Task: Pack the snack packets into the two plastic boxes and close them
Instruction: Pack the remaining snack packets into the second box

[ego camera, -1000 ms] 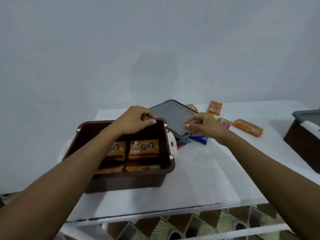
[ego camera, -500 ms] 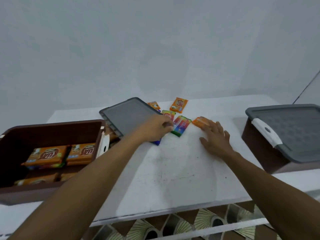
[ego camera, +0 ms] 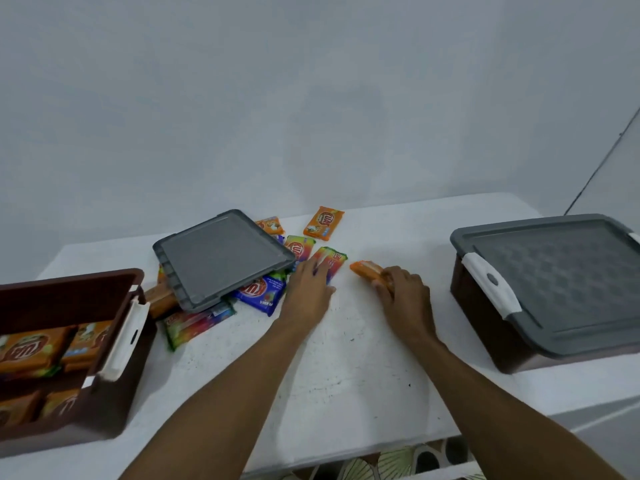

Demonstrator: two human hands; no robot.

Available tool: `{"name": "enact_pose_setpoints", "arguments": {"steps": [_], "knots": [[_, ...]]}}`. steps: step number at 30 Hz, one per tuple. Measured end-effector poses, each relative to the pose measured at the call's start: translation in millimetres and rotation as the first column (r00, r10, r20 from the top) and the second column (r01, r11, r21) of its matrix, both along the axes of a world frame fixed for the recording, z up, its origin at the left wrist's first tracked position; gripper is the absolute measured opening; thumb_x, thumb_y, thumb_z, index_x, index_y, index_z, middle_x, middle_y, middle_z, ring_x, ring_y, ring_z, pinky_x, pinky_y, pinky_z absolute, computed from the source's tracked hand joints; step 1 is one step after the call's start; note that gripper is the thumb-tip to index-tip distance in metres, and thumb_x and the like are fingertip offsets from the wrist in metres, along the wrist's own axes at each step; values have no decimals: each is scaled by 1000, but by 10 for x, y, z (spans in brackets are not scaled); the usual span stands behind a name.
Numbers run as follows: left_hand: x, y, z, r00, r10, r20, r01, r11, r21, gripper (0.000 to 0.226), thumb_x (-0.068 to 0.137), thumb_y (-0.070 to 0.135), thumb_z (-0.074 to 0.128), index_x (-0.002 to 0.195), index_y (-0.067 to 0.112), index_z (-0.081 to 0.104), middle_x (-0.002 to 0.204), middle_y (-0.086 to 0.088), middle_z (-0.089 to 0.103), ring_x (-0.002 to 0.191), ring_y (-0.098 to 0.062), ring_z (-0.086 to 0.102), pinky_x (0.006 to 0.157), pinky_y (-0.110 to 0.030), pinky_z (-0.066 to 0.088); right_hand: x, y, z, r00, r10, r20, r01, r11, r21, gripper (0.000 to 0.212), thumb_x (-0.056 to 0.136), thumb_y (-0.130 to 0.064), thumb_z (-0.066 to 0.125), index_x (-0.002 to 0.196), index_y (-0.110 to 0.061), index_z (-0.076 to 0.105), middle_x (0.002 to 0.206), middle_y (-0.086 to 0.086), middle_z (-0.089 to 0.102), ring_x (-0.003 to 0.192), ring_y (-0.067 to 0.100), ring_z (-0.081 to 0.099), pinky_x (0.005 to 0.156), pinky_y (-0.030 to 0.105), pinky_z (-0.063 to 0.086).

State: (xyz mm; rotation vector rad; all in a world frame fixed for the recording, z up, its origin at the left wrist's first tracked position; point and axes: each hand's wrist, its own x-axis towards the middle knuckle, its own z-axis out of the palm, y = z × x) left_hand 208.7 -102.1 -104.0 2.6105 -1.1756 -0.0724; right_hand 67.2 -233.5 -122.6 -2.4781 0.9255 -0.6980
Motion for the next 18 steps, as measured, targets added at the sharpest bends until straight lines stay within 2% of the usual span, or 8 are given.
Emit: {"name": "enact_pose_setpoints", "arguments": {"steps": [3,5,7,10,12,14,16,18], "knots": [[-9,-13,-1,985,-21,170,12,998,54,56,96,20,55,145,16,30,152,-8,33,139,-27,30,114,-43,30,-44,17,42,993,-35,111,28,998,63,47,94,-54,32,107,-18,59,88,6,66,77,22,60,63,29,43],[-12,3,48,990,-17,139,15,1000,13,59,95,14,55,147,15,28,152,-9,36,138,-27,33,114,-42,31,-71,30,77,984,-92,151,79,993,89,42,97,-49,34,107,-17,59,85,6,67,70,21,59,58,25,39],[-2,43,111,998,35,43,-32,997,-77,61,96,10,55,150,14,26,150,-10,39,136,-27,40,109,-40,38,-83,35,96,970,-157,183,129,979,156,38,98,-45,40,109,-15,60,93,9,71,73,23,63,59,24,44],[-15,116,196,975,133,-179,-173,958,-229,63,95,8,57,151,17,29,144,-11,46,127,-26,49,100,-45,48,-96,61,126,953,-201,226,129,945,299,37,96,-44,49,113,-14,61,107,12,71,90,25,69,69,29,58],[-40,153,239,933,175,-314,-273,914,-302,43,100,10,47,143,14,41,134,-12,54,112,-20,56,86,-34,54,-104,71,156,951,-205,234,111,927,359,37,95,-42,54,115,-13,62,112,10,71,96,25,69,75,31,58],[-43,200,282,894,182,-410,-339,873,-351,30,105,19,35,125,9,55,121,-11,61,96,-14,55,71,-25,49,-99,45,180,951,-200,235,93,912,399,33,93,-41,59,111,-14,66,109,7,72,94,22,69,78,32,58],[-18,261,305,838,135,-529,-368,855,-364,29,104,29,38,110,12,60,114,-9,65,95,-17,61,78,-35,55,-91,27,223,951,-188,247,52,880,472,29,90,-41,63,103,-16,69,102,5,73,91,21,70,79,39,60],[-15,336,401,757,58,-651,-386,844,-373,28,99,33,51,114,14,63,115,-8,67,98,-19,66,84,-39,58,-76,51,307,950,-181,256,7,827,562,29,89,-41,65,102,-16,69,102,3,71,90,20,69,77,42,61]]}}
